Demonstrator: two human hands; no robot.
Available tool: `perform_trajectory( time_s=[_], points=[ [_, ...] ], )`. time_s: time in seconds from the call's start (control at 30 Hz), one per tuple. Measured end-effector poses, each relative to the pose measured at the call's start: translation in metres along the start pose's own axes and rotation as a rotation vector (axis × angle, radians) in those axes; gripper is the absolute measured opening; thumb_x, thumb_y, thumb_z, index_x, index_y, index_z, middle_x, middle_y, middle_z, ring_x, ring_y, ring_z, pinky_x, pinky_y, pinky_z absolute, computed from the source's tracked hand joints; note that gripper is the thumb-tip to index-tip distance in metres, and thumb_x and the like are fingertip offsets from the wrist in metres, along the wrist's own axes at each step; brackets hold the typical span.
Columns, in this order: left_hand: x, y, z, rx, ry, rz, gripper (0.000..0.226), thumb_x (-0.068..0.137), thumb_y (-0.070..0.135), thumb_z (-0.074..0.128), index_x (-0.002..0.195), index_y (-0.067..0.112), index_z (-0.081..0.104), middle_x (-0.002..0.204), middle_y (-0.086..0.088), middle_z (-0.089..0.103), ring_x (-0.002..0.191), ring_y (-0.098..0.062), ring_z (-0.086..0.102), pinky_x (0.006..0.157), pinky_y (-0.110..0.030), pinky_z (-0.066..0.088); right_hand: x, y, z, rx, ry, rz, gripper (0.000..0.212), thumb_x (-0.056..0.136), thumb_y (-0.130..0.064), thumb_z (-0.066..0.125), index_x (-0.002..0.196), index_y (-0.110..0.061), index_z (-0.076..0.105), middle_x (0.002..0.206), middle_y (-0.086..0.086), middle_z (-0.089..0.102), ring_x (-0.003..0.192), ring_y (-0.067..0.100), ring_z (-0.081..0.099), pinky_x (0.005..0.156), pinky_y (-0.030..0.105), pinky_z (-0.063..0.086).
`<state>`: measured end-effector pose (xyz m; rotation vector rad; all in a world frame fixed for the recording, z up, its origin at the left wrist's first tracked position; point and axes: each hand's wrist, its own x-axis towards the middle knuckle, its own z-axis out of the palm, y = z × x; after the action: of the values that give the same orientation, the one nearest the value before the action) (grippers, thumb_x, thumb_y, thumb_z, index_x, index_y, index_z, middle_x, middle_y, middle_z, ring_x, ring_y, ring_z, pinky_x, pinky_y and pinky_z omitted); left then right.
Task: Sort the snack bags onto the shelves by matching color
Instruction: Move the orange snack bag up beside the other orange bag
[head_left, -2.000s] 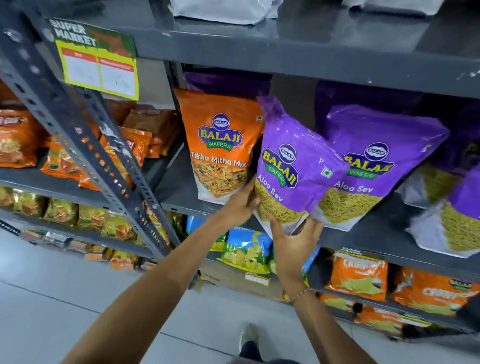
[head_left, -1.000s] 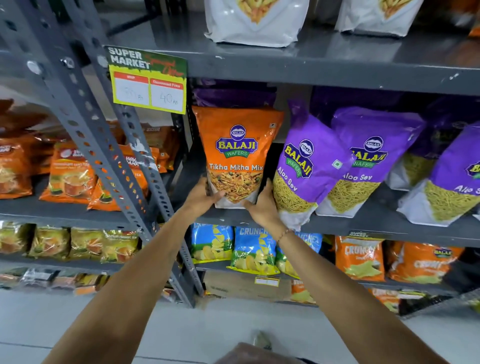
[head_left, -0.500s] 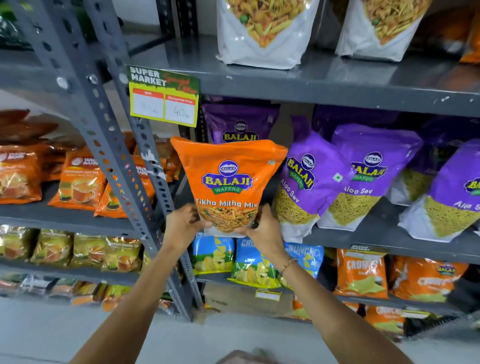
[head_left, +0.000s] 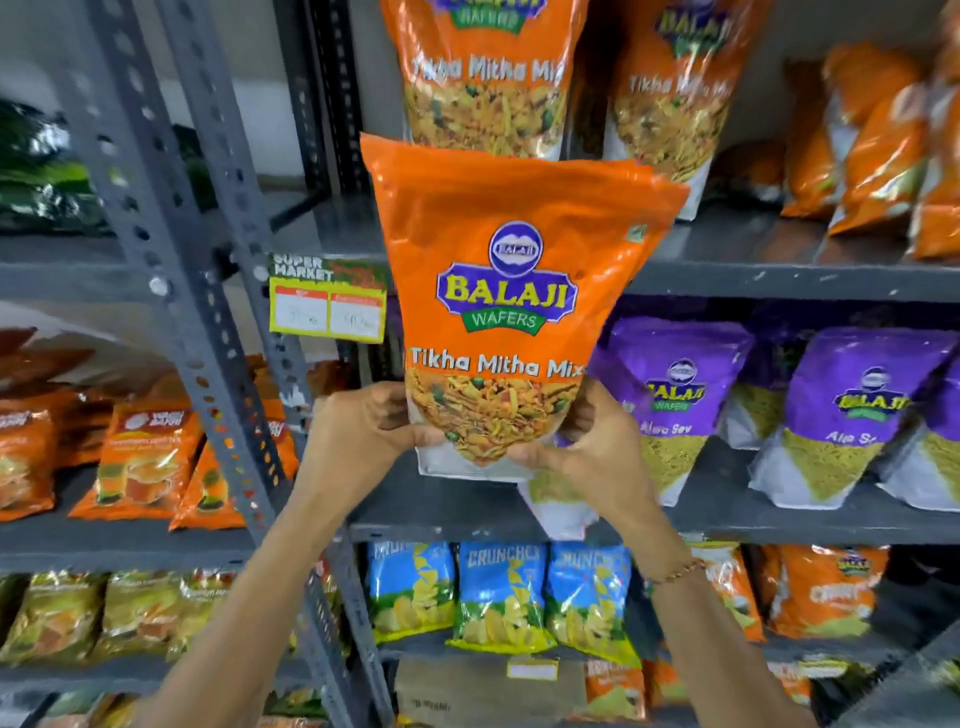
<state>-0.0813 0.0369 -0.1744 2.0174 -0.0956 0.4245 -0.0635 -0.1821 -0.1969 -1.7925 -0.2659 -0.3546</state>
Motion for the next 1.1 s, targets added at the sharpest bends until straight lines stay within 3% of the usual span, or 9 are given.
perform_trajectory(
  time_s=[0.1,0.17,0.3,0.4,0.53,0.7,0.87,0.97,1.1],
  points=[
    [0.017,0.040,-0.010,-0.063,-0.043,0.078,0.030,0.058,0.018,0.084,0.078,0.034,0.070,0.089,0.003,0.077,0.080,-0.006,0.072,0.083,-0.034,0.058,0.013,-0.044,-0.030,0.027,0.046,-0.028,0.064,0.030,-0.034,0.088,0.083,-0.019,0.057,0.086,-0.001,0.072,0.082,0.017,0.069,0.072,0.028,0.056],
    [0.027,0.067,-0.017,-0.068,-0.063,0.120,0.031,0.047,0.037,0.083,0.075,0.037,0.070,0.087,0.001,0.078,0.083,-0.014,0.073,0.085,-0.041,0.058,0.023,-0.069,-0.048,0.046,0.043,-0.052,0.068,0.028,-0.032,0.087,0.085,-0.009,0.058,0.083,0.004,0.073,0.080,0.021,0.070,0.071,0.031,0.057],
    [0.046,0.116,-0.017,-0.032,-0.041,0.206,0.049,0.039,0.050,0.080,0.083,0.029,0.073,0.082,0.007,0.078,0.077,-0.005,0.072,0.079,-0.030,0.058,0.042,-0.106,-0.083,0.022,0.054,-0.126,0.078,0.027,-0.034,0.093,0.088,0.000,0.058,0.086,0.016,0.075,0.088,0.034,0.070,0.079,0.052,0.057],
    [0.063,0.150,-0.003,-0.065,-0.009,0.269,0.025,0.055,0.029,0.086,0.070,0.035,0.068,0.063,0.023,0.071,0.065,0.010,0.066,0.065,-0.013,0.055,0.064,-0.123,-0.111,0.025,0.084,-0.170,0.072,0.028,-0.032,0.093,0.085,-0.006,0.059,0.086,0.015,0.075,0.088,0.037,0.070,0.079,0.055,0.057],
    [0.097,0.183,0.035,-0.098,0.007,0.319,0.026,0.063,0.023,0.084,0.084,0.017,0.071,0.081,0.004,0.072,0.071,-0.003,0.063,0.072,-0.023,0.054,0.099,-0.131,-0.150,0.035,0.110,-0.199,0.057,0.036,-0.028,0.088,0.083,-0.014,0.059,0.086,0.003,0.075,0.082,0.020,0.072,0.073,0.037,0.060],
    [0.139,0.197,0.088,-0.052,-0.019,0.315,0.031,0.067,0.023,0.082,0.092,0.008,0.073,0.093,-0.006,0.076,0.077,-0.010,0.068,0.077,-0.035,0.059,0.147,-0.112,-0.187,0.008,0.117,-0.116,0.043,0.055,-0.009,0.087,0.086,-0.011,0.057,0.088,0.002,0.070,0.083,0.014,0.068,0.065,0.025,0.057],
    [0.158,0.191,0.128,-0.070,0.005,0.247,0.028,0.067,0.015,0.081,0.092,0.004,0.073,0.095,-0.011,0.075,0.070,-0.007,0.065,0.065,-0.023,0.057,0.180,-0.078,-0.204,-0.007,0.103,-0.037,0.044,0.054,-0.009,0.088,0.085,-0.008,0.058,0.093,0.011,0.071,0.090,0.023,0.068,0.075,0.038,0.059],
    [0.164,0.187,0.138,-0.077,0.010,0.193,0.030,0.068,0.015,0.081,0.094,0.003,0.071,0.099,-0.012,0.075,0.078,-0.016,0.068,0.077,-0.036,0.059,0.193,-0.065,-0.208,-0.045,0.078,-0.020,0.050,0.051,-0.017,0.090,0.088,-0.008,0.058,0.096,0.015,0.072,0.093,0.027,0.068,0.084,0.048,0.057],
    [0.166,0.189,0.144,-0.072,0.019,0.187,0.020,0.070,0.015,0.080,0.085,0.008,0.070,0.081,-0.003,0.070,0.069,-0.007,0.062,0.071,-0.031,0.056,0.204,-0.058,-0.212,-0.112,0.025,-0.034,0.062,0.049,-0.029,0.091,0.096,-0.006,0.057,0.103,0.018,0.069,0.098,0.029,0.066,0.086,0.051,0.055]
  ],
)
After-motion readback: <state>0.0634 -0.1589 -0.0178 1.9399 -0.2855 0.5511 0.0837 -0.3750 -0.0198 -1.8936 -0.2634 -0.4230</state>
